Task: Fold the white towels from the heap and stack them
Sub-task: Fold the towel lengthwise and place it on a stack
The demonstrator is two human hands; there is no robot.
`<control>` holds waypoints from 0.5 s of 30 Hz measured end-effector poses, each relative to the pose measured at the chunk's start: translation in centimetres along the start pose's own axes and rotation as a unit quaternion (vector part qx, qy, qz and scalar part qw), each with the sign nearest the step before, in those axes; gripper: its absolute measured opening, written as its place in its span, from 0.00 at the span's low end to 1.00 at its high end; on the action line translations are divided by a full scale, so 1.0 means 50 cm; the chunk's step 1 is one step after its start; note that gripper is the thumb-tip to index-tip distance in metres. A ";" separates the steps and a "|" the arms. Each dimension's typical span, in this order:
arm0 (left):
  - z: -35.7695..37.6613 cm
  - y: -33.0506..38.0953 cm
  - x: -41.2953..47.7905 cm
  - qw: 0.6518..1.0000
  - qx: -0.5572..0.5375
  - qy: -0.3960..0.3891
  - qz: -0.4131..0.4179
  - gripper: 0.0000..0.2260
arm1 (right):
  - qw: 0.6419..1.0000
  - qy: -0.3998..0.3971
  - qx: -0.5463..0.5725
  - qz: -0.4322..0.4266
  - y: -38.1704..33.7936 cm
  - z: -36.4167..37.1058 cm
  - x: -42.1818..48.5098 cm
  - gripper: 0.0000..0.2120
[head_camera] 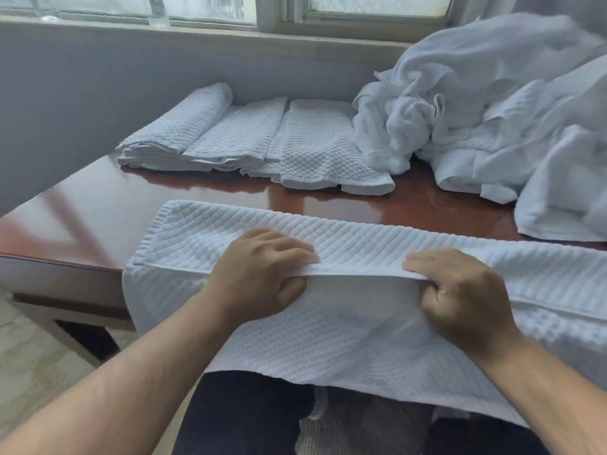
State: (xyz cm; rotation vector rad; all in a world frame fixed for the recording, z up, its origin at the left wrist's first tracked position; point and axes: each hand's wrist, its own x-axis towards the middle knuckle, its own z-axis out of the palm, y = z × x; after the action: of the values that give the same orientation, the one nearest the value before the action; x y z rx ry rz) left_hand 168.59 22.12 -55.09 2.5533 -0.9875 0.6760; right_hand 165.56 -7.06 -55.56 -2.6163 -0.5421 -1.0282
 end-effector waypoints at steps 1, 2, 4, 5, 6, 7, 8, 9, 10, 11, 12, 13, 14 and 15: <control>-0.001 0.002 -0.002 1.000 -0.002 -0.003 -0.007 0.13 | 1.000 -0.014 0.001 0.003 0.000 -0.003 0.000 0.21; -0.002 0.005 -0.001 1.000 -0.004 -0.009 -0.016 0.13 | 0.999 -0.032 0.002 0.010 0.001 -0.005 0.003 0.20; -0.007 0.009 0.001 0.999 0.005 -0.022 -0.030 0.13 | 0.998 -0.063 0.006 0.014 0.005 -0.015 0.011 0.20; -0.009 0.011 0.003 0.999 0.014 -0.031 -0.041 0.13 | 0.997 -0.074 0.005 0.014 0.009 -0.021 0.013 0.19; -0.012 0.016 0.006 0.997 0.022 -0.045 -0.063 0.13 | 0.997 -0.080 -0.008 0.022 0.017 -0.028 0.009 0.20; -0.014 0.026 0.014 0.993 0.032 -0.064 -0.090 0.15 | 0.995 -0.082 -0.032 0.046 0.027 -0.038 0.003 0.22; -0.012 0.041 0.028 0.989 0.045 -0.084 -0.113 0.18 | 0.991 -0.081 -0.059 0.084 0.039 -0.051 -0.007 0.25; -0.003 0.062 0.046 0.985 0.057 -0.104 -0.125 0.22 | 0.984 -0.083 -0.084 0.130 0.053 -0.065 -0.016 0.26; 0.011 0.089 0.066 0.983 0.061 -0.122 -0.126 0.27 | 0.973 -0.097 -0.105 0.183 0.070 -0.080 -0.027 0.27; 0.029 0.122 0.088 0.982 0.057 -0.137 -0.117 0.31 | 0.953 -0.129 -0.125 0.244 0.089 -0.095 -0.038 0.29; 0.049 0.156 0.109 0.982 0.049 -0.148 -0.104 0.34 | 0.924 -0.170 -0.146 0.308 0.109 -0.112 -0.046 0.31; 0.070 0.184 0.127 0.983 0.043 -0.155 -0.092 0.35 | 0.892 -0.205 -0.162 0.368 0.130 -0.130 -0.053 0.34; 0.087 0.204 0.142 0.983 0.042 -0.161 -0.083 0.34 | 0.865 -0.226 -0.169 0.416 0.153 -0.145 -0.059 0.36; 0.100 0.214 0.151 0.982 0.046 -0.167 -0.076 0.33 | 0.845 -0.237 -0.170 0.448 0.174 -0.156 -0.067 0.37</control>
State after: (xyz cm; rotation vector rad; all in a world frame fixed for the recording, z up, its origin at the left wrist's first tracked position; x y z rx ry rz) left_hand 167.65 8.19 -53.92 2.8500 -0.8604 0.2616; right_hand 162.50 -18.62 -53.37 -2.8646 0.8202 -0.1660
